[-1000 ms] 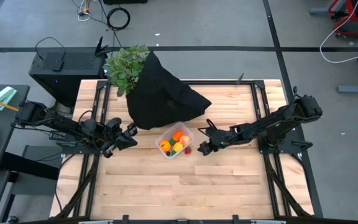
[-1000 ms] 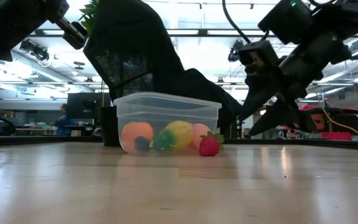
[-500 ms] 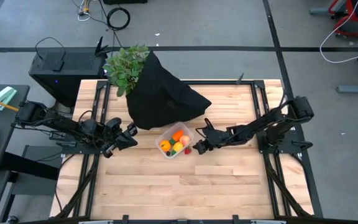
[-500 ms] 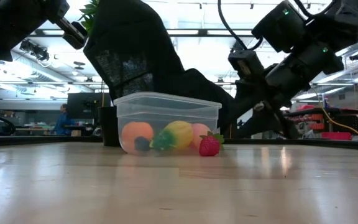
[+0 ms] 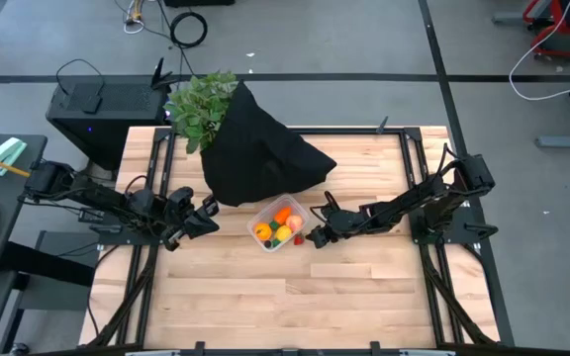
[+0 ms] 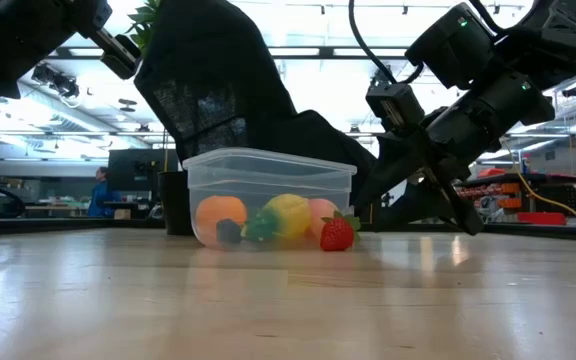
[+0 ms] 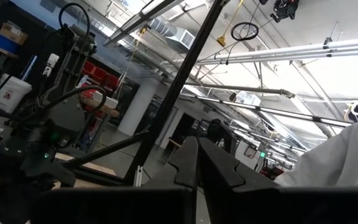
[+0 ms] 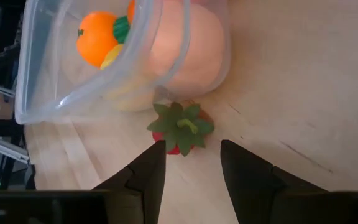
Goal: Pick and placing Produce into tupperware
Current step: Put the red strawberry into the transparent bin
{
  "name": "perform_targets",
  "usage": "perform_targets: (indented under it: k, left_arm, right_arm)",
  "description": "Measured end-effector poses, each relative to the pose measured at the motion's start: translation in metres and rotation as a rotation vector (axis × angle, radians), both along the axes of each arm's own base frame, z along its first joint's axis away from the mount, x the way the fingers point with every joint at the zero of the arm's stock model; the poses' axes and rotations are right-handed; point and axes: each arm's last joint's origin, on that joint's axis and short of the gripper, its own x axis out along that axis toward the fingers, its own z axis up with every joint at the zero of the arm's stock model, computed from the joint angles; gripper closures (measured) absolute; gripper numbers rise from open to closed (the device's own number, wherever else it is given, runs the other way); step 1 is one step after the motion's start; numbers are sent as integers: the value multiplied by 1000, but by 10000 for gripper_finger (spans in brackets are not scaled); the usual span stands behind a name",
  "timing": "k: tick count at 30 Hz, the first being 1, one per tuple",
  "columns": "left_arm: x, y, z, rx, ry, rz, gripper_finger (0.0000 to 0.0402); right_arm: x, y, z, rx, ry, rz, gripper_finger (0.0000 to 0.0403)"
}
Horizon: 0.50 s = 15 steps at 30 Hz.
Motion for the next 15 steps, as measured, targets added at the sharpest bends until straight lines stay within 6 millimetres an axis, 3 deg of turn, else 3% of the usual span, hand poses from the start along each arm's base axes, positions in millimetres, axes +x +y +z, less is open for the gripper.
perform_targets:
  k: [15]
  left_arm:
    - [0, 0, 0, 0, 0, 0, 382]
  right_arm:
    - [6, 0, -7, 15, -38, -26, 245]
